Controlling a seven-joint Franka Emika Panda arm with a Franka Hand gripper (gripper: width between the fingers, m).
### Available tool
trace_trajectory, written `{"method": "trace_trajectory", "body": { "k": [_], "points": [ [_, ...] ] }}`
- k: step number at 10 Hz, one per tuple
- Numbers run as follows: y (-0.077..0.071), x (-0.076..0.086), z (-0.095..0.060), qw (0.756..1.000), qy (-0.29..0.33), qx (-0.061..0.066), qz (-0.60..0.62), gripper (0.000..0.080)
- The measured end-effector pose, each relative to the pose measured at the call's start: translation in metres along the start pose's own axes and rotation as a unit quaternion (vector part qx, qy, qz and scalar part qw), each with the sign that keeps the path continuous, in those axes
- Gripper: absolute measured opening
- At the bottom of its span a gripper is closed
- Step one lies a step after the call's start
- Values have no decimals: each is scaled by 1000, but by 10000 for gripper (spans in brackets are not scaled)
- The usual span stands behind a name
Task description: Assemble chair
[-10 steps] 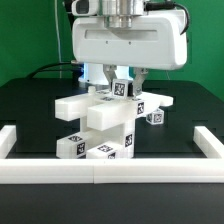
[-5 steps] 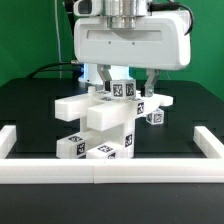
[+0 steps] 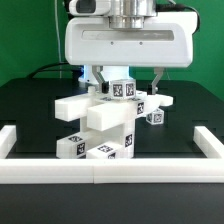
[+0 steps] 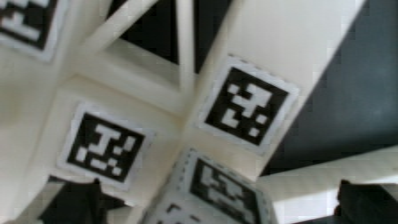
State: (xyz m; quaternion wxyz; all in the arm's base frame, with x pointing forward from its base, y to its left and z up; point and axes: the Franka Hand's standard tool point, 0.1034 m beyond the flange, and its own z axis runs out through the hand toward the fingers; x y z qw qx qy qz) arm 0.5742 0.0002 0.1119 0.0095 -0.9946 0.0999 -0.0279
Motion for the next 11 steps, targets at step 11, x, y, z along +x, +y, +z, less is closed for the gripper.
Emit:
{"method": "trace_trajectory", "body": {
  "k": [11],
  "points": [
    [14,2,0,923,-7,-18,-383,649]
  ]
}}
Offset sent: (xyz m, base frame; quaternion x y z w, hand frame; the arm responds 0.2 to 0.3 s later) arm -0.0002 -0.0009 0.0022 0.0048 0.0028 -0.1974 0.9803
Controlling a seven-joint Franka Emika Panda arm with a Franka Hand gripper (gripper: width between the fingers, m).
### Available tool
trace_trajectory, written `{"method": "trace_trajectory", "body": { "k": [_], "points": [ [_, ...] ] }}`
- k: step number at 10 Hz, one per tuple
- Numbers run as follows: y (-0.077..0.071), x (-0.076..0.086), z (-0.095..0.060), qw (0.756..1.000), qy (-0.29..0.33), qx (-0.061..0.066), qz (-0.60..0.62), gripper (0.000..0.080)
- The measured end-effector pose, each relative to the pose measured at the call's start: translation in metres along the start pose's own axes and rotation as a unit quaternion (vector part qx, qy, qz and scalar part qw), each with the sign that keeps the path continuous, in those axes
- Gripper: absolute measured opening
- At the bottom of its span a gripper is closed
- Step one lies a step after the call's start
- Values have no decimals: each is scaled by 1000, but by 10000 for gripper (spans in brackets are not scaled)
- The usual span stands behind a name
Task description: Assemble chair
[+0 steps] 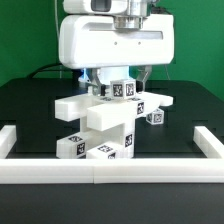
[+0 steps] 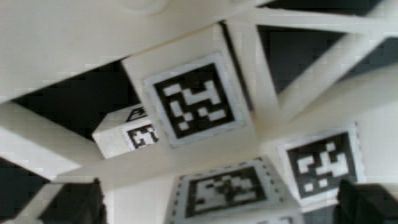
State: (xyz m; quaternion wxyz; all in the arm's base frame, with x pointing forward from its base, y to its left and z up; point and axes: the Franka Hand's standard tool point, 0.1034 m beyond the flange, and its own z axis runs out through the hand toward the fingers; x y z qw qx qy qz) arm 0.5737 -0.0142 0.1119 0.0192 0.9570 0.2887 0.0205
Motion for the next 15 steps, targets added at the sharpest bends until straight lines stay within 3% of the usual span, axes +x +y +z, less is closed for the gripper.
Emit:
{"method": "trace_trajectory", "body": {
  "k": [3,5,7,12,15],
  "points": [
    [1,-1,0,1000,-2,-2,-7,605],
    [1,-1,0,1000,-2,-1,12,332],
    [1,-1,0,1000,-2,-1,32,285],
    [1,-1,1,979,-2,-1,202,285],
    [0,-1,1,949,-1,0,315,287]
  ]
}}
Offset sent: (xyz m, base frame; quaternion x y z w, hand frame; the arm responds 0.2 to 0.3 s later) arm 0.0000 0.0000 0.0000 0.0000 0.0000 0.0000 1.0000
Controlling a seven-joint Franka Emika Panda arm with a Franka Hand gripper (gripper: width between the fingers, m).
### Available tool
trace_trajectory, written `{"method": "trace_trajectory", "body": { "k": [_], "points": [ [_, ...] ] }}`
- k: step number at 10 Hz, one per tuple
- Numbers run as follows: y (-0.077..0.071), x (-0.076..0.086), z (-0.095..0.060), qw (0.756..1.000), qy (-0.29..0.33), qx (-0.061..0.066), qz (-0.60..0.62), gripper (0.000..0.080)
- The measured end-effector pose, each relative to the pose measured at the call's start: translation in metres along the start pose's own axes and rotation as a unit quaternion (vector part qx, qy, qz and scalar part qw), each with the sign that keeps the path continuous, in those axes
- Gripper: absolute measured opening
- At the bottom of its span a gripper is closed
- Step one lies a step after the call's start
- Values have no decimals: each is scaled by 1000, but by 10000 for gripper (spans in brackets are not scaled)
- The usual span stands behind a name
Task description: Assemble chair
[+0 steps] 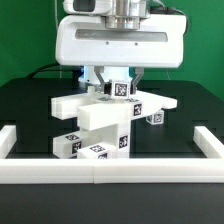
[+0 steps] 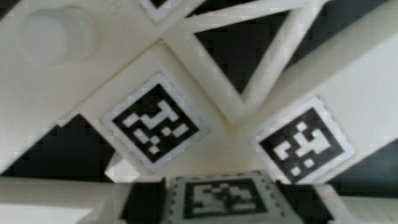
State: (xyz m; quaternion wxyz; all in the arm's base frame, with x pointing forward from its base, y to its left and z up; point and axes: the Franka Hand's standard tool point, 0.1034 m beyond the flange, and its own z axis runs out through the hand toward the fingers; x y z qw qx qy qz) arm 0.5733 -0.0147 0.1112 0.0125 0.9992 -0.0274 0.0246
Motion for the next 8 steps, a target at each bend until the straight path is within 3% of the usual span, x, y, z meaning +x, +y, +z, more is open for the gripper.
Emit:
{"method": "trace_trajectory", "body": {
  "k": [8],
  "points": [
    [-4,0,0,970,-1,5,242,287]
  ]
}}
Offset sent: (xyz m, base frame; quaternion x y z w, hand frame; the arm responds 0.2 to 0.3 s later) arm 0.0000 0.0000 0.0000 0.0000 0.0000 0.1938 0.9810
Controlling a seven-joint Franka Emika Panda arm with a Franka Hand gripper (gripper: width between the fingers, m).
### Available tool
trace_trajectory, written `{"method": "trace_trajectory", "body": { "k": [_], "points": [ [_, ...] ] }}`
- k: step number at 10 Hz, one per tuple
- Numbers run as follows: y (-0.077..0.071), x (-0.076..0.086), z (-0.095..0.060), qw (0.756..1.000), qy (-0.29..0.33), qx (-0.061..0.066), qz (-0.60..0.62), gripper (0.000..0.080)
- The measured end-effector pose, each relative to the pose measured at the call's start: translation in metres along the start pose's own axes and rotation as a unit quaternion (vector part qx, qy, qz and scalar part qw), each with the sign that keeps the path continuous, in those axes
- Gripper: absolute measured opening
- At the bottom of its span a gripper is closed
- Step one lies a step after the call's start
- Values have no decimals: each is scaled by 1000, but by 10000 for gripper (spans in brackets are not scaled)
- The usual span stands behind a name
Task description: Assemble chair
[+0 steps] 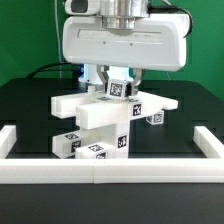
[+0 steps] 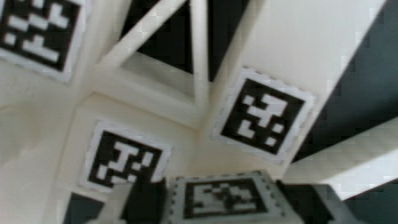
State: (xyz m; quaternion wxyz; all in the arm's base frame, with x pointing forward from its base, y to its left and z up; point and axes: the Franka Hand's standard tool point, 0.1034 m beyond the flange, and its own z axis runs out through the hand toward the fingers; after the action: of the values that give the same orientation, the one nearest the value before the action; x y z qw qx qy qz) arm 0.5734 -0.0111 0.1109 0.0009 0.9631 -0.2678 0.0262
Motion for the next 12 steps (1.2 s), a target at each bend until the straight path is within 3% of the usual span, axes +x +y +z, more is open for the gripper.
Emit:
{"method": "trace_trajectory", "body": {
  "k": [3,4,5,6,12],
  "points": [
    [-2,-1,0,999,-2,4,49,287],
    [-2,-1,0,999,-2,4,36,476],
    [-5,-1,-1,1000,-1,2,28,476],
    [-6,-1,-2,1000,0,2,1,615],
    [-6,2,-4,965,4,1,-262,648]
  ]
}}
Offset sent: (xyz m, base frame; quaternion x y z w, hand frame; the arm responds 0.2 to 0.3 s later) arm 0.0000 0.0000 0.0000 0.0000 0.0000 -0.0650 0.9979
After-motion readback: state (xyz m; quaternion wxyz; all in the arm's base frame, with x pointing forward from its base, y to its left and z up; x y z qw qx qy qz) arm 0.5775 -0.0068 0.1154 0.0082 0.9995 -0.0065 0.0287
